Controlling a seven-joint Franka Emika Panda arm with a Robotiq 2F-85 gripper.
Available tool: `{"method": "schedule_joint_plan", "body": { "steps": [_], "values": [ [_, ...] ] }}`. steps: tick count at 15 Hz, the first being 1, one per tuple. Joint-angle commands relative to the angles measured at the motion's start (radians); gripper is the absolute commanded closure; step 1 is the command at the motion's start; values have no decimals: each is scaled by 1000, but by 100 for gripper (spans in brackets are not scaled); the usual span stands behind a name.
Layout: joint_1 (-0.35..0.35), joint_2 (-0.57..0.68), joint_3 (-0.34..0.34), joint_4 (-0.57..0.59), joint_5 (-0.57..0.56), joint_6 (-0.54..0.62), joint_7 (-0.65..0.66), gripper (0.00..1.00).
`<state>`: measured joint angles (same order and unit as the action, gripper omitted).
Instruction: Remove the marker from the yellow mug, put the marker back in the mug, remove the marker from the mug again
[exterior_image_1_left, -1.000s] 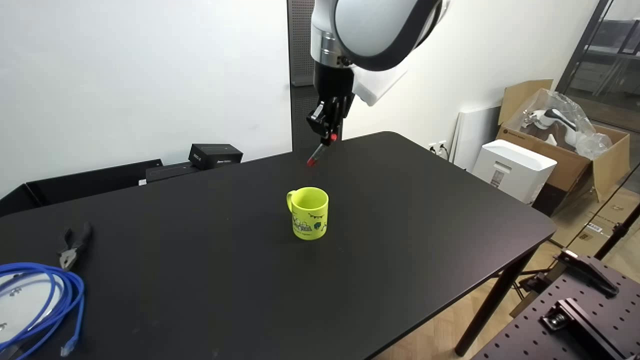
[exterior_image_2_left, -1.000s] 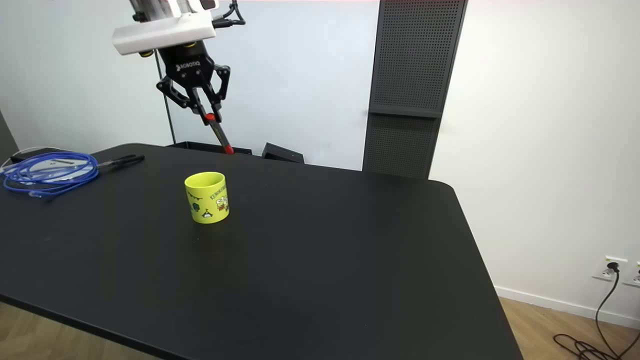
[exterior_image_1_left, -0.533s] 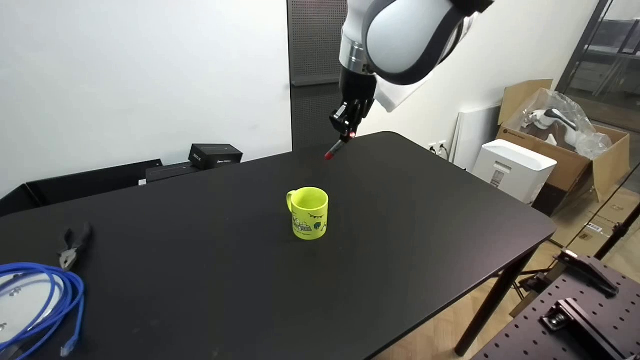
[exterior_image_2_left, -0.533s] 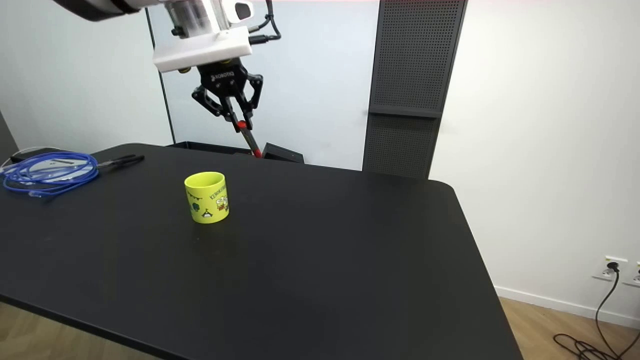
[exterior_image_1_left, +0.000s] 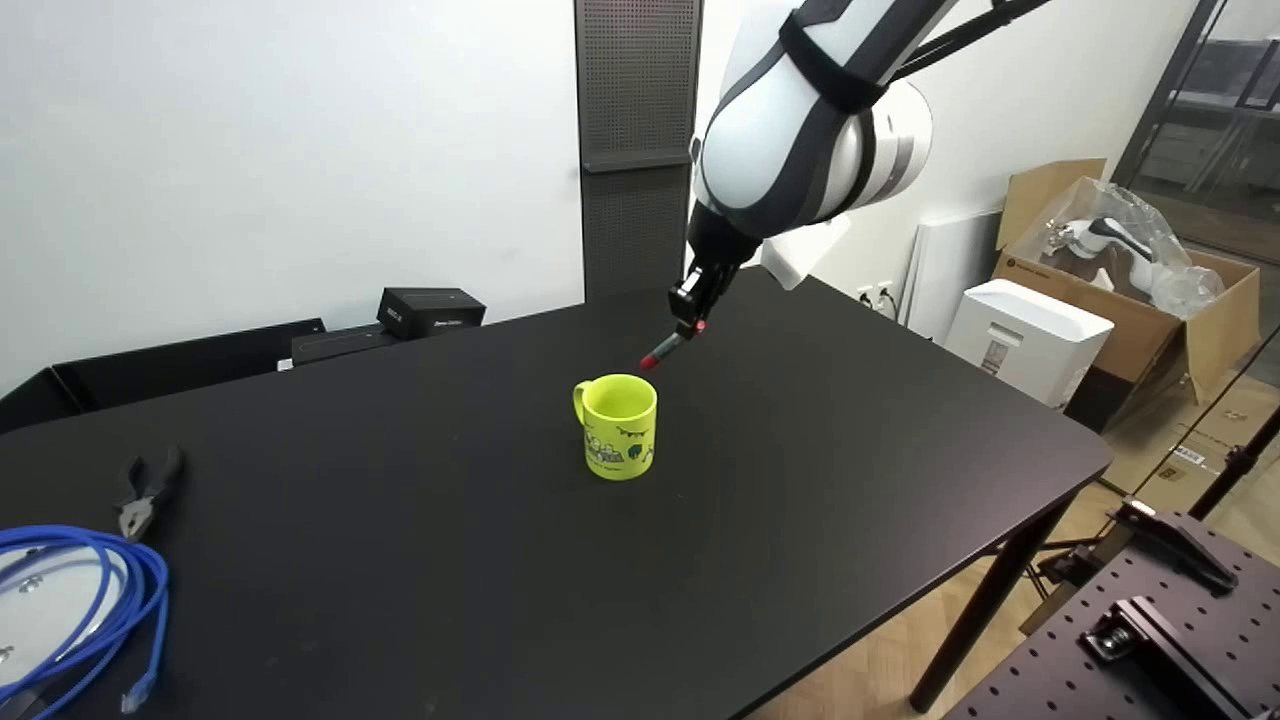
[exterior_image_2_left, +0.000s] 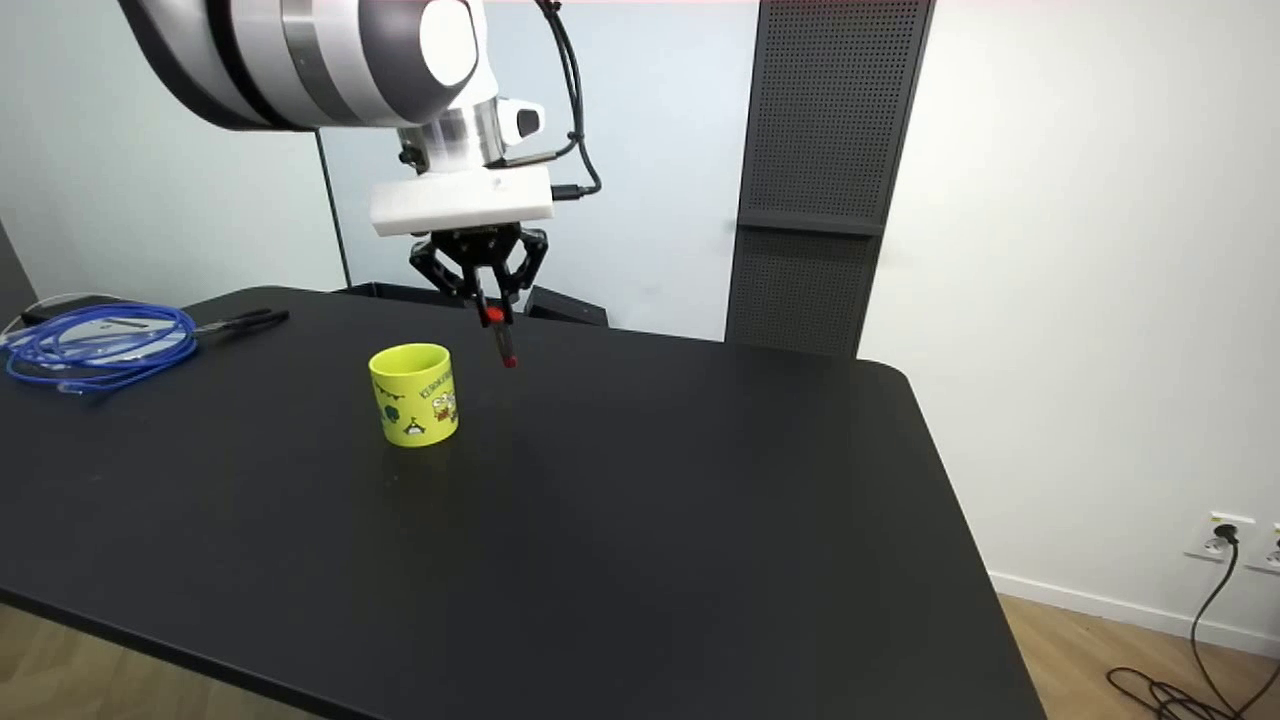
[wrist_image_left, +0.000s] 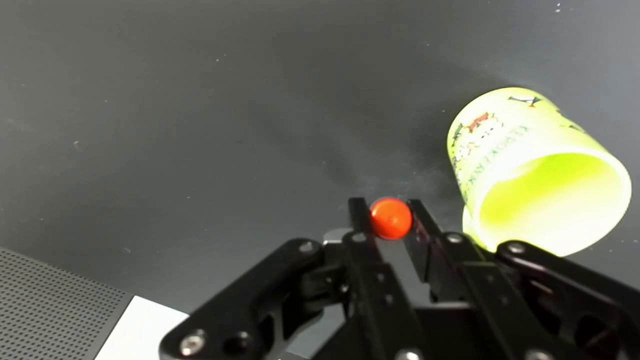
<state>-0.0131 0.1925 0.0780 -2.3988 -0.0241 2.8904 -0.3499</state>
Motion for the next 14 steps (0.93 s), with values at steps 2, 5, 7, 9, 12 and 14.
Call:
{"method": "schedule_joint_plan", "body": {
  "steps": [2, 5, 7, 9, 12, 14],
  "values": [
    [-70, 41, 70, 28, 96, -15, -120, 49],
    [-81, 43, 67, 29, 88, -27, -113, 29],
    [-82, 39, 58, 28, 80, -37, -100, 15],
    [-69, 33, 39, 32, 64, -70, -57, 3],
    [-60, 25, 36, 49, 83, -183, -18, 0],
    [-55, 24, 34, 61, 85, -258, -14, 0]
  ]
}}
